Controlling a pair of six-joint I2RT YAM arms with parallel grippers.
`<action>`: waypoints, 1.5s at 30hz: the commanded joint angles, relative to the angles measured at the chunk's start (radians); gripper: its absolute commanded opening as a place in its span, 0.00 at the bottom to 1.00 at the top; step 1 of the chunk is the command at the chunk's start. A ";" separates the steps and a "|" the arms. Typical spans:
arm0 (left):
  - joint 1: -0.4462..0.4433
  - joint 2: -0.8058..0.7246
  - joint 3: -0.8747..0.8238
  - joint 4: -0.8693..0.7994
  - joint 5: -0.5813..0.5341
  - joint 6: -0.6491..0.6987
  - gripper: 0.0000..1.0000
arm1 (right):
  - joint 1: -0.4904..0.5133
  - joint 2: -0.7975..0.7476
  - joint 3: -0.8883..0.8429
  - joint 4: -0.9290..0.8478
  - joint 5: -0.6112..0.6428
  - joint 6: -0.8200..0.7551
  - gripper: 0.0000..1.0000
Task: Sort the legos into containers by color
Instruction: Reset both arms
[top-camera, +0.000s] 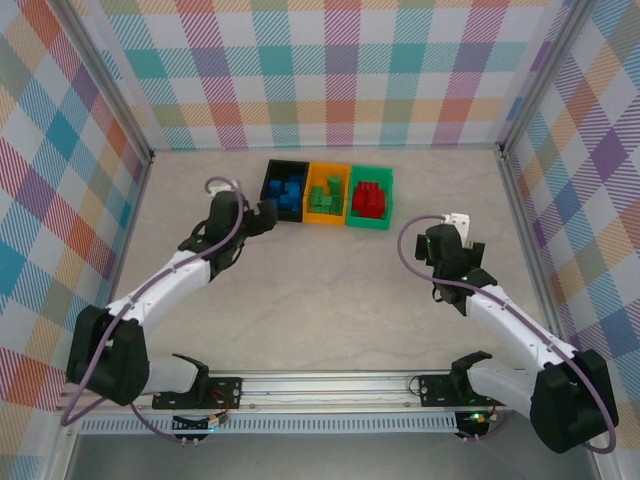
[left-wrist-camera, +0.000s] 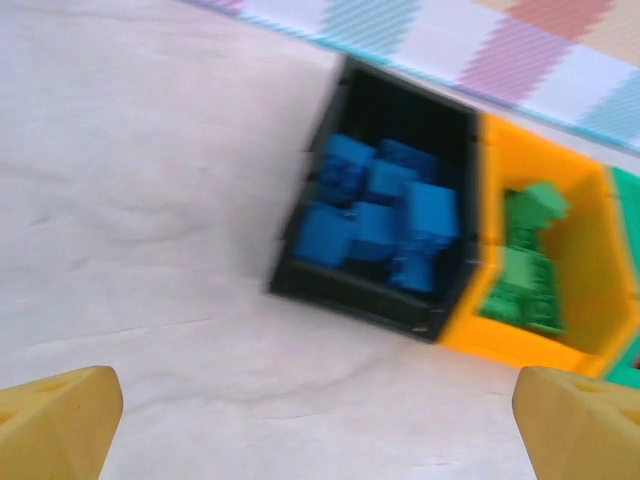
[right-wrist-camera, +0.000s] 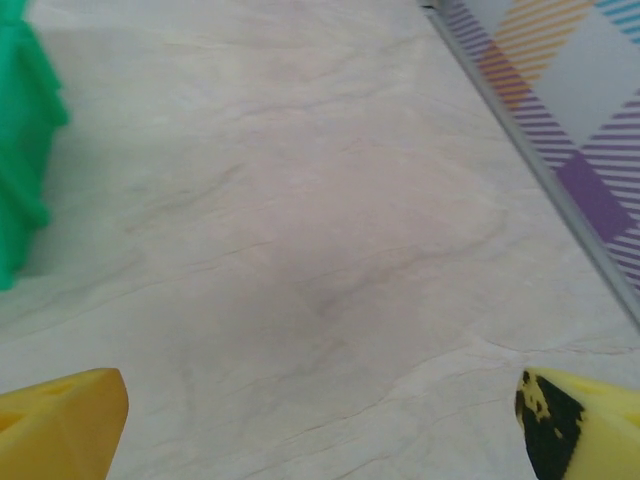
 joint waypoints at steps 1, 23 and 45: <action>0.069 -0.088 -0.074 0.010 -0.077 -0.049 1.00 | -0.052 0.026 -0.050 0.225 0.030 -0.040 0.99; 0.205 -0.101 -0.574 0.733 -0.360 0.234 1.00 | -0.243 0.354 -0.196 0.907 -0.360 -0.218 0.99; 0.213 0.294 -0.448 0.955 -0.051 0.405 1.00 | -0.259 0.425 -0.123 0.841 -0.534 -0.265 0.99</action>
